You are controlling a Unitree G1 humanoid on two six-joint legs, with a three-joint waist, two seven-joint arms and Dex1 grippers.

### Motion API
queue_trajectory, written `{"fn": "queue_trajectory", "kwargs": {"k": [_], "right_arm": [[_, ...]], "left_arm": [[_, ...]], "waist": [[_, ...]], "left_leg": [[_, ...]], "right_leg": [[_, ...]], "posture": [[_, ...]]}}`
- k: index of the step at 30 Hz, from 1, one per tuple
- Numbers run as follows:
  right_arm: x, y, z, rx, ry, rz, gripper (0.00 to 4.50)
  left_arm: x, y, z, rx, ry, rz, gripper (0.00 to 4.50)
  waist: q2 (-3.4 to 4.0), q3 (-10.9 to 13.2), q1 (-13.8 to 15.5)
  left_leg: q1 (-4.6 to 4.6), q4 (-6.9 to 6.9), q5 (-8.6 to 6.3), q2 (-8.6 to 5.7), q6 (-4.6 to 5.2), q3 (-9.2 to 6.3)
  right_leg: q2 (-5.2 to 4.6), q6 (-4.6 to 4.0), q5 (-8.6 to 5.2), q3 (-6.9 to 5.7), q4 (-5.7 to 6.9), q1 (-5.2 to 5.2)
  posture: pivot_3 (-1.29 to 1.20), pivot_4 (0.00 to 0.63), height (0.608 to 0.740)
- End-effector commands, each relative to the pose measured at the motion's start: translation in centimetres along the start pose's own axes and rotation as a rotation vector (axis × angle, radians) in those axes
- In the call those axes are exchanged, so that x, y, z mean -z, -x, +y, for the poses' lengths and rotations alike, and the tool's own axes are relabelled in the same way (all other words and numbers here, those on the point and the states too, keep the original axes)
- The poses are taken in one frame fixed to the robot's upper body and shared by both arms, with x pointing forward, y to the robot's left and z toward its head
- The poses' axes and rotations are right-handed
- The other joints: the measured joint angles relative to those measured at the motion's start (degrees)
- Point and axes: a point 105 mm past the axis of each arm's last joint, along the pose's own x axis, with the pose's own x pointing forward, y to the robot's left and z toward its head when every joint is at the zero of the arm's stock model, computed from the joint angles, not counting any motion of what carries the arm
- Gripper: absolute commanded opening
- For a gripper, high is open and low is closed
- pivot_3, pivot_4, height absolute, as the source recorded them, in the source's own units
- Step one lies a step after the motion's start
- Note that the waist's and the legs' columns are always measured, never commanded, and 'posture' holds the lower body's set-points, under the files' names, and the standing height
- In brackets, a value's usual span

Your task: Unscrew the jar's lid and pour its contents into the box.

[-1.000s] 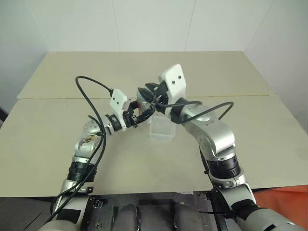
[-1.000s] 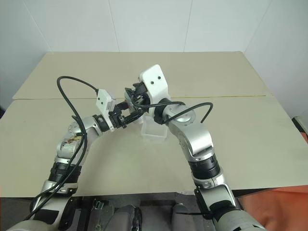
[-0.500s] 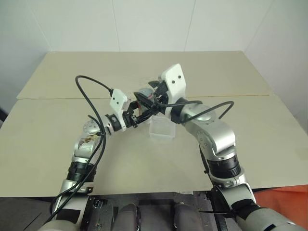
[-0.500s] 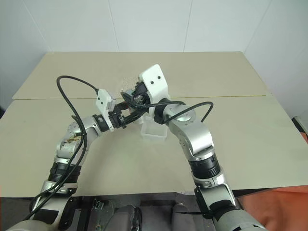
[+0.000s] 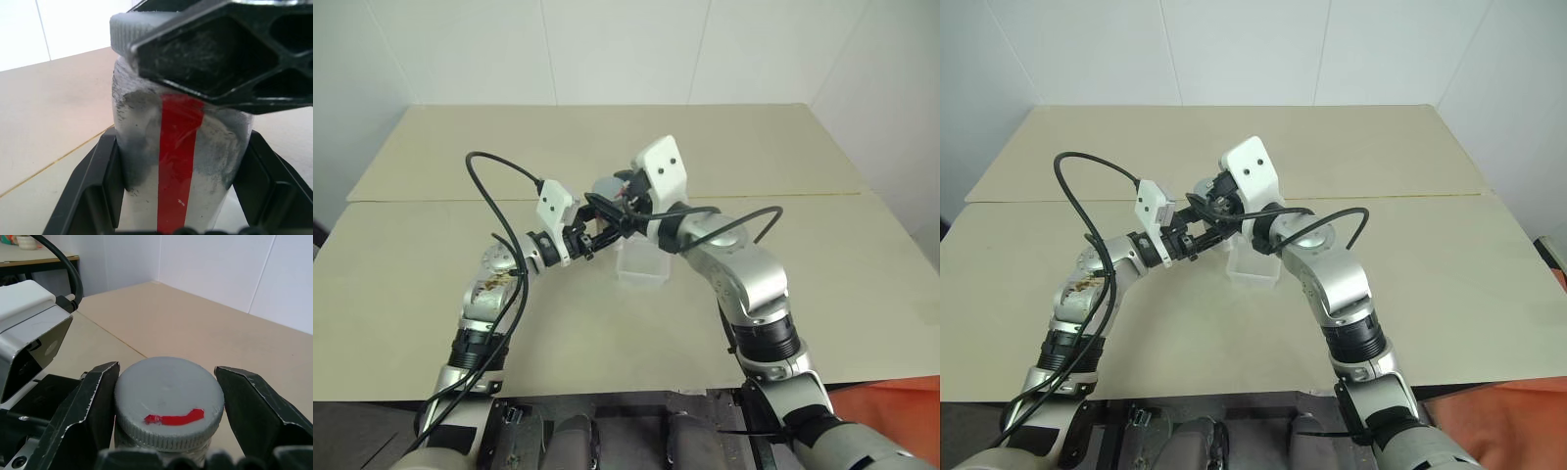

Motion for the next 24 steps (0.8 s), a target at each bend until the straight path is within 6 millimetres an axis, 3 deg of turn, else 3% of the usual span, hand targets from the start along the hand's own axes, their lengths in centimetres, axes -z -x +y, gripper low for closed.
{"fn": "queue_trajectory", "kwargs": {"k": [1, 11, 14, 24], "right_arm": [[-2.0, 0.0, 0.2, -0.007, 0.027, -0.063, 3.58], [-2.0, 0.1, 0.3, -0.019, 0.026, -0.068, 3.58], [-2.0, 0.1, 0.4, -0.024, 0.027, -0.07, 2.78], [-2.1, 0.9, 0.6, -0.138, 0.032, -0.1, 2.77]], "left_arm": [[-1.7, -0.1, -0.4, 0.021, -0.05, -0.053, 2.66], [-1.6, -0.1, -0.5, 0.024, -0.048, -0.054, 2.66], [-1.6, -0.1, -0.6, 0.026, -0.047, -0.053, 2.66], [-2.2, 1.0, -1.4, 0.147, -0.04, -0.09, 2.66]], "waist": [[0.0, 0.0, 0.0], [0.0, 0.0, -0.01], [0.0, 0.0, 0.0], [0.0, 0.0, -0.04]], "left_leg": [[0.0, 0.0, 0.0, 0.0, 0.0, 0.0], [0.0, -0.01, 0.0, 0.0, 0.0, 0.0], [0.0, -0.01, 0.0, 0.0, 0.0, 0.0], [0.0, -0.02, 0.0, 0.0, 0.0, 0.0]], "right_leg": [[0.0, 0.0, 0.0, 0.0, 0.0, 0.0], [0.0, 0.0, 0.0, 0.0, -0.01, 0.0], [0.0, 0.0, 0.0, 0.0, -0.01, 0.0], [0.0, 0.0, 0.0, 0.0, -0.02, 0.0]], "posture": [[0.0, 0.15, 0.74], [0.0, 0.15, 0.74], [0.0, 0.15, 0.74], [0.0, 0.15, 0.74]]}}
